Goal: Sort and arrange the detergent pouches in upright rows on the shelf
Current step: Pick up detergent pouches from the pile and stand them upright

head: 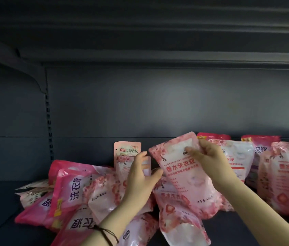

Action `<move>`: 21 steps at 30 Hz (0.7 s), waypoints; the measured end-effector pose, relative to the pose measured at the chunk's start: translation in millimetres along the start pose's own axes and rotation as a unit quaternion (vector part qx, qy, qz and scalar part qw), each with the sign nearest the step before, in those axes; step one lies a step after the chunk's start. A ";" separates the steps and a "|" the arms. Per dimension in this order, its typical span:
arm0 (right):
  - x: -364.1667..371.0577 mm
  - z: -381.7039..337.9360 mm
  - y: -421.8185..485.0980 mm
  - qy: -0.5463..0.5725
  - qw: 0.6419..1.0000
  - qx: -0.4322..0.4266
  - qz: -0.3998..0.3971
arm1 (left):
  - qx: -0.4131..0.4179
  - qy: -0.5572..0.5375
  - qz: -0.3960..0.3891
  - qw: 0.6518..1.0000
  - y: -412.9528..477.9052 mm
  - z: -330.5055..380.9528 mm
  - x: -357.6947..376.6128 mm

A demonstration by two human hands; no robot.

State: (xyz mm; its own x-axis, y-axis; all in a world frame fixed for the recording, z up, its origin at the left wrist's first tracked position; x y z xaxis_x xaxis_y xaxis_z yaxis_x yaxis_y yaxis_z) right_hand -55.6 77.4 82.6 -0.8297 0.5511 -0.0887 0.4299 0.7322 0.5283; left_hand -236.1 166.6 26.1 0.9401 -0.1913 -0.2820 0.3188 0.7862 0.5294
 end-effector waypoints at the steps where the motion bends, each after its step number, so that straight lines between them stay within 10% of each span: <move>1: -6.0 2.6 0.1 0.050 0.999 0.013 0.001 | -0.044 -0.083 -0.018 0.995 3.2 -1.6 11.4; 21: -133.4 46.4 -11.7 0.235 0.968 0.077 0.042 | -0.021 -0.193 -0.078 0.978 7.3 52.8 141.6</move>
State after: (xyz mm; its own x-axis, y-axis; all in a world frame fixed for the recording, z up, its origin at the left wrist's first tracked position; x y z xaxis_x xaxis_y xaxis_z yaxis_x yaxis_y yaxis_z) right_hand 66.5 13.9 49.1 -0.8442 0.3953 0.3622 0.5212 0.7633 0.3818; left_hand -94.3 114.2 32.4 0.8587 -0.5116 -0.0298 0.4643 0.7520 0.4679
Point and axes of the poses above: each hand's wrist, its own y-axis towards the middle knuckle, its own x-axis out of the palm, z = x × y, the point moved 8 cm from there along y, towards the middle knuckle, and after that the axes turned 2 degrees about y, right-handed, at the moved point
